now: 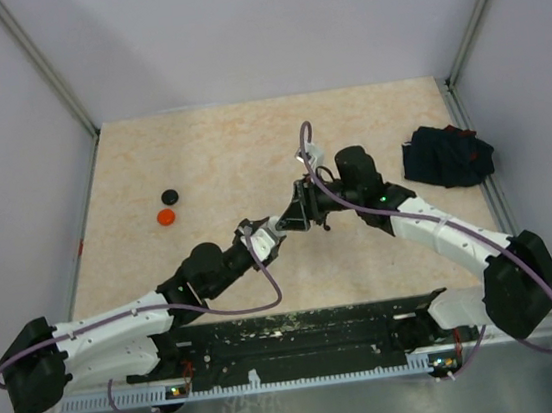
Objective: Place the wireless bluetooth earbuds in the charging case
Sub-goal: Pick up the charging case at the center of the board.
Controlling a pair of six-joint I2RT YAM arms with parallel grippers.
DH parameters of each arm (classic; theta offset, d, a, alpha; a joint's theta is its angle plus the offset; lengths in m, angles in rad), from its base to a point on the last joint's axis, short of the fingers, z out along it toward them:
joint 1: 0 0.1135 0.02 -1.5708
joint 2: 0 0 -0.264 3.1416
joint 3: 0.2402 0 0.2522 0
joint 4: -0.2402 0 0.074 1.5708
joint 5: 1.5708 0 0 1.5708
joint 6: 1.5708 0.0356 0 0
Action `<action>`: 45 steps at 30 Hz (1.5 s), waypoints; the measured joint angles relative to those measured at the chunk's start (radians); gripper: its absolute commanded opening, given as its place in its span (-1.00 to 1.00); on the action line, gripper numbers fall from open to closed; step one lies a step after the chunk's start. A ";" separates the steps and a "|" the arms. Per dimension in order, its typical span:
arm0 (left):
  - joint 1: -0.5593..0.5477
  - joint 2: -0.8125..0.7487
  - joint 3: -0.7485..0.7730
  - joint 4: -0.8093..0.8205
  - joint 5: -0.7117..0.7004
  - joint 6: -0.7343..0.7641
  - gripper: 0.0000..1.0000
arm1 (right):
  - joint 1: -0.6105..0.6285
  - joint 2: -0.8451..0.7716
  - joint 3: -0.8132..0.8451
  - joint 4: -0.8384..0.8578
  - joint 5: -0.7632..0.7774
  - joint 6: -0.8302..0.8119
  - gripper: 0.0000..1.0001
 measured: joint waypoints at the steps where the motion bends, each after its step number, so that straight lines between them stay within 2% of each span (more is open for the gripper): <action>1: 0.000 -0.001 0.000 0.000 0.001 0.000 -0.10 | 0.002 0.003 0.000 0.005 0.000 0.003 -0.10; 7: 0.000 -0.002 0.001 0.000 0.003 0.000 -0.08 | 0.020 0.034 0.000 0.040 -0.019 0.025 -0.27; 12: 0.000 -0.014 0.002 0.002 0.001 0.000 0.14 | 0.023 0.038 0.000 0.049 -0.014 0.034 -0.79; 14: 0.000 -0.020 0.002 0.001 -0.005 0.000 0.39 | 0.023 0.038 0.000 0.051 -0.007 0.036 -0.93; 16: 0.000 -0.025 0.002 0.000 -0.009 -0.006 0.90 | 0.024 0.037 0.000 0.050 -0.011 0.033 -1.00; 17: 0.000 -0.029 0.002 0.000 -0.012 -0.010 0.99 | 0.026 0.035 0.000 0.048 -0.012 0.030 -1.00; 26: 0.000 -0.166 -0.027 -0.011 -0.065 -0.108 1.00 | 0.030 0.027 0.043 -0.005 0.008 -0.017 -1.00; 37: 0.000 -0.329 -0.073 -0.107 -0.137 -0.225 1.00 | 0.027 0.003 0.092 -0.103 0.122 -0.118 -1.00; 45: 0.006 -0.296 -0.073 -0.149 -0.163 -0.316 0.99 | 0.023 0.000 0.091 -0.117 0.148 -0.160 -1.00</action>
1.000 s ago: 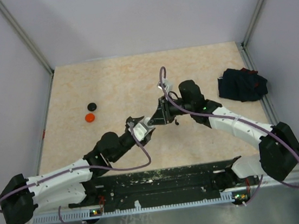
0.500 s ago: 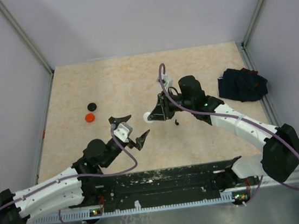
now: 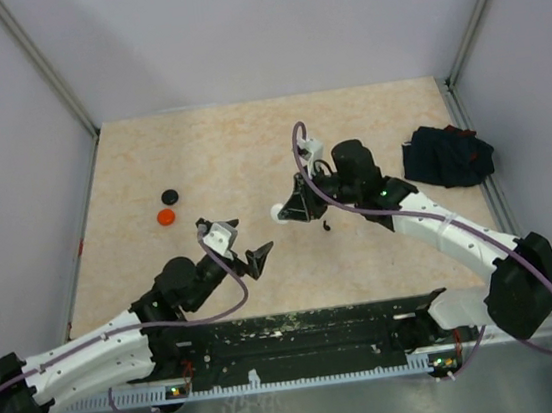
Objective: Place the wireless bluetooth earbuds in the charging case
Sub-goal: Pick up the charging case at the center of the board.
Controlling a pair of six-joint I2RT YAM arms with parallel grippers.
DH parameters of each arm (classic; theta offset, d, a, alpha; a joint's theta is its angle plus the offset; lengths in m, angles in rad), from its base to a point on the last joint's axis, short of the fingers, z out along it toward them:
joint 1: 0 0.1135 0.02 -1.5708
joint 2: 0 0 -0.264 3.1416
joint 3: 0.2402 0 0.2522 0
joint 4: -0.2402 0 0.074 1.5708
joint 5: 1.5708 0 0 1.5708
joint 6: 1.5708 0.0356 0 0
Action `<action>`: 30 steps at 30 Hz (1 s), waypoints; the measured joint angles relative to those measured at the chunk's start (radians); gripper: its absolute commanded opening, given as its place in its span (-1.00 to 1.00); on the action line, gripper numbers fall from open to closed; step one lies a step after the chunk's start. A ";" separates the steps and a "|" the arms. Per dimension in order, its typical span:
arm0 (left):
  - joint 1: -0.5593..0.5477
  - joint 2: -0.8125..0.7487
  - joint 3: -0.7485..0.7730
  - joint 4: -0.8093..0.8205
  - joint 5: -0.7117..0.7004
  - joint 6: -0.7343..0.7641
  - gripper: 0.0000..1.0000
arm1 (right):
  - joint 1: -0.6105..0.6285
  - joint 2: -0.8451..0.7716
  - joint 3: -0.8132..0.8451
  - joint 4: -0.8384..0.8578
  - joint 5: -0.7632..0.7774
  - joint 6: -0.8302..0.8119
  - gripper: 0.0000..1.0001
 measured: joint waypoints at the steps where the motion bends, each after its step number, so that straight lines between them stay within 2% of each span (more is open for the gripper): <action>1: 0.006 0.007 0.000 -0.006 0.002 -0.013 0.99 | 0.000 -0.002 -0.001 0.002 0.000 -0.005 -1.00; 4: 0.042 0.016 0.000 -0.016 0.040 -0.049 0.98 | 0.000 -0.022 -0.017 0.026 -0.005 -0.027 -1.00; 7: 0.125 0.014 0.001 -0.016 0.136 -0.097 0.86 | 0.000 -0.048 -0.042 0.051 -0.019 -0.045 -1.00; 11: 0.295 0.001 0.001 -0.004 0.349 -0.181 0.80 | 0.000 -0.066 -0.073 0.093 -0.070 -0.066 -1.00; 14: 0.383 -0.006 0.000 0.027 0.496 -0.240 0.71 | 0.000 -0.070 -0.100 0.129 -0.123 -0.073 -1.00; 20: 0.416 0.025 0.000 0.089 0.701 -0.306 0.55 | 0.000 -0.075 -0.135 0.178 -0.218 -0.079 -1.00; 25: 0.429 0.075 0.000 0.156 0.805 -0.356 0.31 | 0.000 -0.078 -0.138 0.220 -0.272 -0.079 -1.00; 30: 0.450 0.135 0.000 0.240 0.895 -0.430 0.19 | 0.000 -0.085 -0.159 0.272 -0.322 -0.078 -1.00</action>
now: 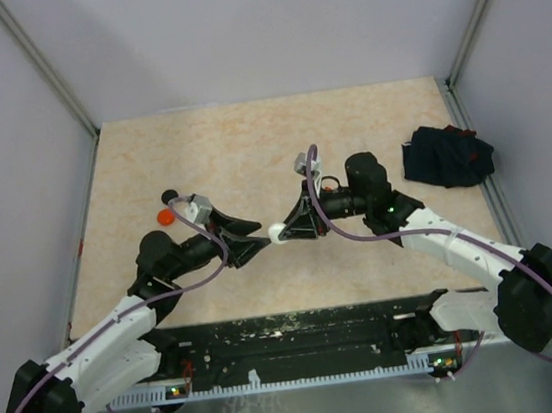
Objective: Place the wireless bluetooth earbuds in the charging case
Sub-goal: Pick up the charging case at the center of the board.
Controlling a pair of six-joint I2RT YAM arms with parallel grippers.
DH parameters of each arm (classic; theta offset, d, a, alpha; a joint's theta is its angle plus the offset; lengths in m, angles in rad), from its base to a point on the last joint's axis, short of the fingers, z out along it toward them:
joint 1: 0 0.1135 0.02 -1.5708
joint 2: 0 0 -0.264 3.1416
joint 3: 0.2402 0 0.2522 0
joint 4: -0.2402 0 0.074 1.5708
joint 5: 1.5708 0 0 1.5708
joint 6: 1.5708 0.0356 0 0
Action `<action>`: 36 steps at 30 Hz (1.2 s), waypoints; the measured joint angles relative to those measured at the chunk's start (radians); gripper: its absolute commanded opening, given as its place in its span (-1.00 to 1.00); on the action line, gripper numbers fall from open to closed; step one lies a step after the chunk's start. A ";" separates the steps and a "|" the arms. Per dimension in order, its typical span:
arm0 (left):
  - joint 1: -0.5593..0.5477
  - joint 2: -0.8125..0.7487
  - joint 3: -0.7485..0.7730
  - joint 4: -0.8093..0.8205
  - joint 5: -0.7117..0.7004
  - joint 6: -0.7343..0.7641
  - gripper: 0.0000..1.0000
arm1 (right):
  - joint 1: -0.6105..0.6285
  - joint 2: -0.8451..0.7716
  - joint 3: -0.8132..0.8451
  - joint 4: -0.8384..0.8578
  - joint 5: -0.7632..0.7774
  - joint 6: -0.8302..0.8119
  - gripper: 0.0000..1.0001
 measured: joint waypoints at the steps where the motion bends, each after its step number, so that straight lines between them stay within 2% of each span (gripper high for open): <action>1: 0.003 0.010 0.000 0.018 0.015 -0.016 0.16 | 0.000 0.000 -0.004 0.005 -0.009 0.000 -1.00; 7: 0.014 0.060 0.000 0.105 0.111 -0.094 0.05 | 0.000 -0.002 -0.011 0.017 -0.038 0.000 -1.00; 15: 0.015 0.086 0.000 0.117 0.175 -0.121 -0.13 | 0.005 -0.002 -0.011 0.027 -0.055 -0.001 -1.00; 23: 0.015 0.090 0.006 0.101 0.214 -0.123 -0.13 | 0.022 -0.002 -0.011 0.021 -0.074 -0.019 -1.00; 36: 0.016 0.089 0.051 -0.015 0.286 -0.058 -0.14 | 0.077 0.048 0.030 -0.111 -0.092 -0.114 -1.00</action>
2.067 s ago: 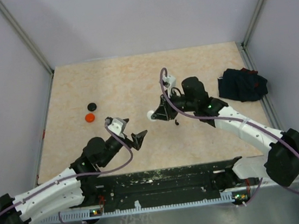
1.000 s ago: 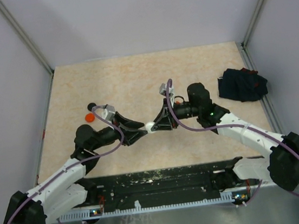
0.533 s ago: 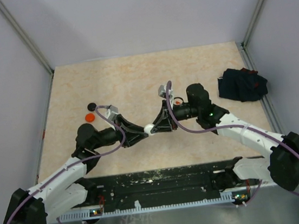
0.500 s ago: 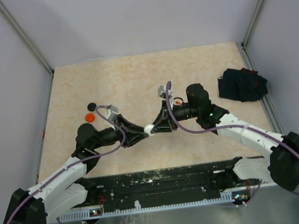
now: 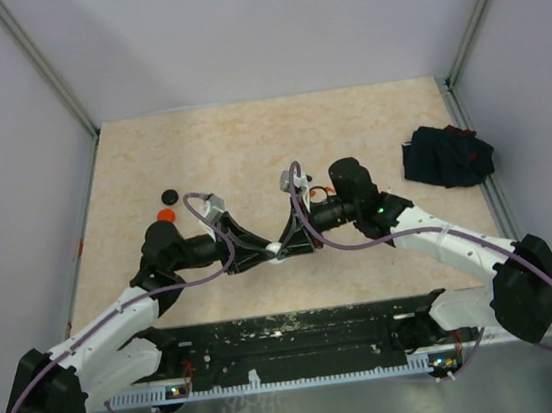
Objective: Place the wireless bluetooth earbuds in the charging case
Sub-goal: Pick up the charging case at the center of the board.
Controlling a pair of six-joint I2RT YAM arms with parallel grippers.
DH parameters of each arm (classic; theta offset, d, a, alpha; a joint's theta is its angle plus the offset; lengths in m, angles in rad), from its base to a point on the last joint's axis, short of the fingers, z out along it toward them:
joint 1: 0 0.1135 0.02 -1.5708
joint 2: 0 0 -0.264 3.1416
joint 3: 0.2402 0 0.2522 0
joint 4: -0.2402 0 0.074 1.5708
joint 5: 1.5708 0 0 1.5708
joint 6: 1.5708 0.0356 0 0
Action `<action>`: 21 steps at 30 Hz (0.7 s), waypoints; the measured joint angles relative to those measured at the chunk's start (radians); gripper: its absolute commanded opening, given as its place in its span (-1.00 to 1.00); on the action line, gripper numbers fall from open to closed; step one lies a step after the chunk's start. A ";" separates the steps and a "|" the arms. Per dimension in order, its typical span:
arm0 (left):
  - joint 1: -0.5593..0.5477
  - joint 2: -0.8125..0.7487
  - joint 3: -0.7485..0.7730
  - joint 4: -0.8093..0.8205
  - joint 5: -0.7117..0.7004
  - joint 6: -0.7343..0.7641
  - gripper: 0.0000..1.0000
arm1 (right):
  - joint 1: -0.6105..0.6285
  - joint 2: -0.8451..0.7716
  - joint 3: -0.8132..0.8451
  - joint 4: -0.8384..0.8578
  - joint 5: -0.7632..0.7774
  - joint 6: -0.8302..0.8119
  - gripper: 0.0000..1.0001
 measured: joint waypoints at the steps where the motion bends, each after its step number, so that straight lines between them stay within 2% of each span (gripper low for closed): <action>1: 0.000 0.000 0.003 -0.008 0.006 0.005 -0.10 | 0.000 0.000 0.001 -0.003 0.000 -0.003 -1.00; 6: 0.000 -0.006 0.015 -0.074 0.017 0.040 -0.07 | 0.001 0.000 0.001 -0.019 0.004 -0.019 -1.00; 12: 0.000 -0.024 0.018 -0.131 0.018 0.066 -0.14 | 0.002 0.000 0.002 -0.035 0.008 -0.035 -1.00; 21: 0.000 0.007 0.031 -0.146 0.051 0.069 -0.15 | 0.004 0.000 0.011 -0.040 0.007 -0.037 -1.00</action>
